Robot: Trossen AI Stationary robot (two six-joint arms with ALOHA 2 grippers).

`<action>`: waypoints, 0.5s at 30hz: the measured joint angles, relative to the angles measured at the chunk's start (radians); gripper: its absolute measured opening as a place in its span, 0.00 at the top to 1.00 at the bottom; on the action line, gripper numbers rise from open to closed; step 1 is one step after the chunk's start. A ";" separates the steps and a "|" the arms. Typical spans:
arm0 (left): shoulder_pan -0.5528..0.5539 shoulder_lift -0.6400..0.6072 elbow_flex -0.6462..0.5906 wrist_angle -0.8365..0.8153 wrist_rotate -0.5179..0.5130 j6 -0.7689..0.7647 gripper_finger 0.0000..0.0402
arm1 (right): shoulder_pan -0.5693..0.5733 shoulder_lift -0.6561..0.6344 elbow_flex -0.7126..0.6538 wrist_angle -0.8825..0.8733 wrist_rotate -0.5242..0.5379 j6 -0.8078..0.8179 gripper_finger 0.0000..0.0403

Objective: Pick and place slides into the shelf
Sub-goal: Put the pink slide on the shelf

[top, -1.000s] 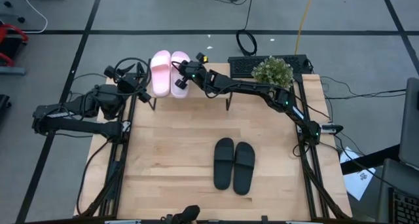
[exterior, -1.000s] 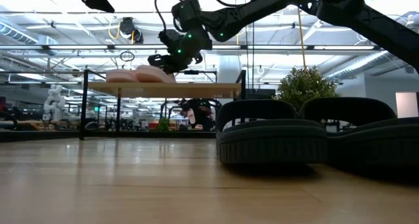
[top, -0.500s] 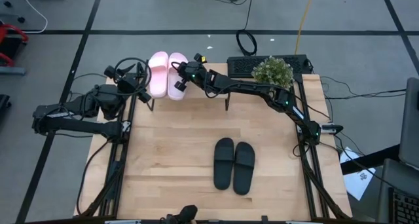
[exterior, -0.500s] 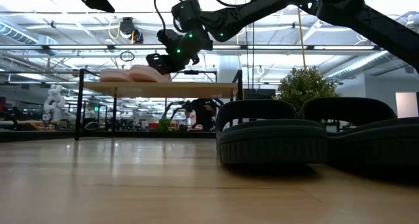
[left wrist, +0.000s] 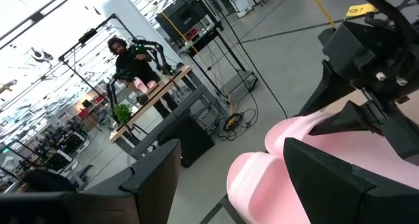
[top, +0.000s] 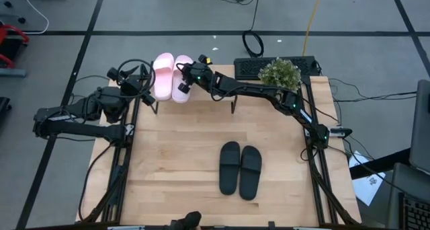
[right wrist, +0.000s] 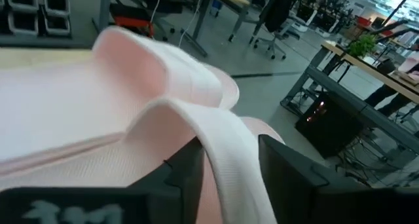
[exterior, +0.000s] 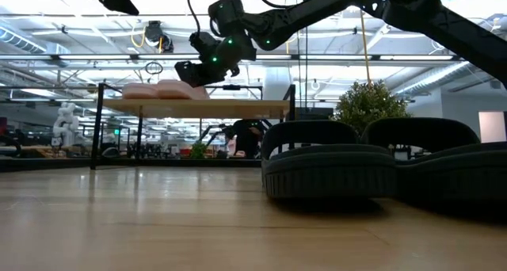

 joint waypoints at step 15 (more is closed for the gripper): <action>0.000 0.000 0.000 -0.004 0.000 0.000 0.32 | -0.003 0.000 0.000 0.016 -0.017 0.005 0.60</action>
